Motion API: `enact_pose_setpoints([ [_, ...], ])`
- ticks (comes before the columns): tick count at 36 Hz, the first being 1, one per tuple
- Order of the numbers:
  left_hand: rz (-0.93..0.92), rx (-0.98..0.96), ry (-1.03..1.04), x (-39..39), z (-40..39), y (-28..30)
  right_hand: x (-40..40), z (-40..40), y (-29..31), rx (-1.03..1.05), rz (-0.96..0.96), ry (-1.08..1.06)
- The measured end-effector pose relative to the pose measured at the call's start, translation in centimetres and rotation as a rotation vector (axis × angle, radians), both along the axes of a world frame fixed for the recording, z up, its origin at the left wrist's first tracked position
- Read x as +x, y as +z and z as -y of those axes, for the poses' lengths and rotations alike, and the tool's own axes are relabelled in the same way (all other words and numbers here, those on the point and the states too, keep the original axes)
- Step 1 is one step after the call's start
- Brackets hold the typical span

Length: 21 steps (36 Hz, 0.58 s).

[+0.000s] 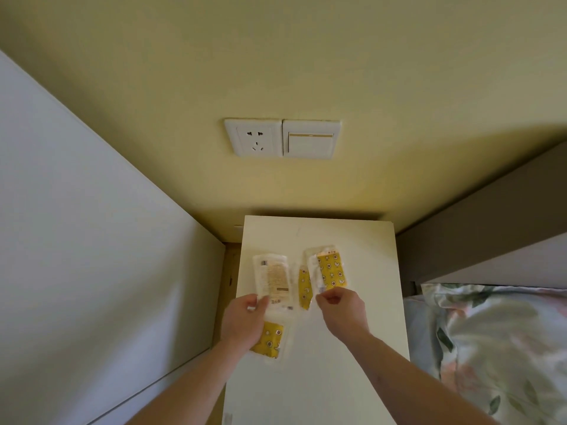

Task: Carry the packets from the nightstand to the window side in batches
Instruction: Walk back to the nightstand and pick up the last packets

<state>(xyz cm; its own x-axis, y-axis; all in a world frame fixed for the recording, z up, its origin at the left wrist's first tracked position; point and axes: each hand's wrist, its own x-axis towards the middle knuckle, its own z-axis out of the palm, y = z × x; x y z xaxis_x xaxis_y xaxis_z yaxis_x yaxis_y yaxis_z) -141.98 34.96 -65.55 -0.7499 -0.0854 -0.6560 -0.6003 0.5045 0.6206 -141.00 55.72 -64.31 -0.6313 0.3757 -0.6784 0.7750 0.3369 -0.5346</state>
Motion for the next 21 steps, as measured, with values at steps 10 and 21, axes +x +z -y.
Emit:
enact_pose_setpoints([
  [10,0.028,-0.018,0.011,-0.9,0.9,0.4,-1.4,-1.6,-1.3,0.238,-0.010,0.148],
  [21,-0.044,-0.114,-0.065,0.3,3.5,0.4,-3.3,-0.8,-3.8,0.249,0.159,-0.075],
])
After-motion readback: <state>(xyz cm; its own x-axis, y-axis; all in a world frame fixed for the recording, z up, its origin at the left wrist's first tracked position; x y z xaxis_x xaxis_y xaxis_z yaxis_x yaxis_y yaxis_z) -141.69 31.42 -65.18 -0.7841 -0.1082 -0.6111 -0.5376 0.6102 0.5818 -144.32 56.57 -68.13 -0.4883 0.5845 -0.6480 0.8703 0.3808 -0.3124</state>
